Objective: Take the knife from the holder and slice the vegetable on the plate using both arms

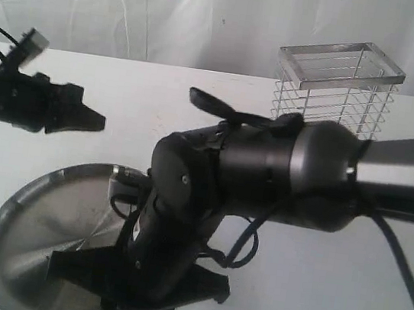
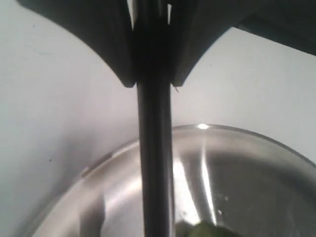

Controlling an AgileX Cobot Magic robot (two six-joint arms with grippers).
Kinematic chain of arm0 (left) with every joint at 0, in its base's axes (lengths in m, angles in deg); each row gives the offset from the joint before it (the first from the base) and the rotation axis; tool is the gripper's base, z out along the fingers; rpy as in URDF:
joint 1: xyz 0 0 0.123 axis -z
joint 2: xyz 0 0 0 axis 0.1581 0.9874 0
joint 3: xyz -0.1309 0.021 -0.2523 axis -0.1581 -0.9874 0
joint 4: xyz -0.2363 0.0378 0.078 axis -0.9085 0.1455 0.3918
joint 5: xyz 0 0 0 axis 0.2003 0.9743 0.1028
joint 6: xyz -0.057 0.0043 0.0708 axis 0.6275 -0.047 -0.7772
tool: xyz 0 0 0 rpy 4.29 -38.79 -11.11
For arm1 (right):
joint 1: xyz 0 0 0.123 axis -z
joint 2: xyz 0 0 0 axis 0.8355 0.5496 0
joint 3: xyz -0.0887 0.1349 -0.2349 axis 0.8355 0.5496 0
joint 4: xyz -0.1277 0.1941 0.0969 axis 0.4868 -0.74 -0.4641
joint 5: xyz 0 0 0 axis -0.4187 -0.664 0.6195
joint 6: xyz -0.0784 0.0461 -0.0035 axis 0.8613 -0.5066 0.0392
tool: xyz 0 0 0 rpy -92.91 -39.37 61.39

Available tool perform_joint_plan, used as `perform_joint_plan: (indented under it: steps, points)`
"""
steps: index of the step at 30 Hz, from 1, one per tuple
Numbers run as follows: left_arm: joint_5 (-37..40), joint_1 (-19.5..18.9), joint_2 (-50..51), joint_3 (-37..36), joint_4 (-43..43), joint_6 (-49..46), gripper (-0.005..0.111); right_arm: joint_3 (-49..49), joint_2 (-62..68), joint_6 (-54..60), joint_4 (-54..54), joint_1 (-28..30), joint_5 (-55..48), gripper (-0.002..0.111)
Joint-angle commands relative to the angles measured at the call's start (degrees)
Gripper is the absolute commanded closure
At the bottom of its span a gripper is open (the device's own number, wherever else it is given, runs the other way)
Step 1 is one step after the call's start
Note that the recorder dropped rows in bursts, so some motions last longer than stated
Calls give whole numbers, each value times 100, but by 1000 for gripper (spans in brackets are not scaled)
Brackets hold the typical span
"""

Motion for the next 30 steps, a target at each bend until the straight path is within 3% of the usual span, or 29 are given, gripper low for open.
perform_joint_plan:
  steps: [1,7,12,18,24,30]
  points:
    - [118,-331,-465,21,-55,82,107,0,-254,500,-187,293,182,108]
    - [298,-354,-553,11,-23,129,107,-35,-40,2401,-1996,817,401,108]
    - [203,-570,-873,11,-45,362,107,-437,190,3302,-3090,895,1075,108]
    - [571,-1089,-1279,11,12,520,107,-1020,824,3506,-3867,895,1535,108]
    - [681,-1131,-1272,11,162,520,107,-1401,1444,3519,-4107,884,1129,107]
    - [681,-1131,-1272,11,202,520,107,-1515,1677,3519,-4107,884,1092,89]
